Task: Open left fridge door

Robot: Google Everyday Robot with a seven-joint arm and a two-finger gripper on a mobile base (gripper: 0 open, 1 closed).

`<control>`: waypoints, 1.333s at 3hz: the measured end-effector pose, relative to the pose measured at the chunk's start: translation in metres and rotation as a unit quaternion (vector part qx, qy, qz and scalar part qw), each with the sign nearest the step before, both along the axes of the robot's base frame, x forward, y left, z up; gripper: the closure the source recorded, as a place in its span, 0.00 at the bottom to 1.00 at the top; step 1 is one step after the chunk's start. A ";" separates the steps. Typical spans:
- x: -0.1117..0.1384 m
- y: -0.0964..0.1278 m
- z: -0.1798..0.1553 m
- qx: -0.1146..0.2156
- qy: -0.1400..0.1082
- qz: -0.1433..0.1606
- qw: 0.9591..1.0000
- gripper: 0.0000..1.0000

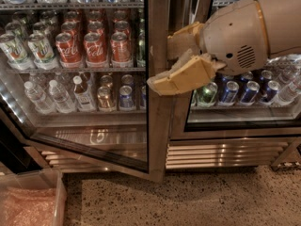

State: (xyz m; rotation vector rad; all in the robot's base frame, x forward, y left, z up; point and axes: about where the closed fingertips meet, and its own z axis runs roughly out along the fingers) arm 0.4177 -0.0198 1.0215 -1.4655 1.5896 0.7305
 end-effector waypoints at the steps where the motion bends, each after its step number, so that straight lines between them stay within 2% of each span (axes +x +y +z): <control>1: -0.028 -0.012 0.008 -0.006 0.008 -0.022 1.000 0.39; 3: -0.027 -0.012 0.008 -0.006 0.008 -0.022 1.000 0.43; 4: -0.027 -0.012 0.008 -0.006 0.008 -0.022 1.000 0.32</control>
Offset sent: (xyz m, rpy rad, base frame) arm -0.1632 -0.1028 0.0634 -0.0897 -0.0300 -0.3860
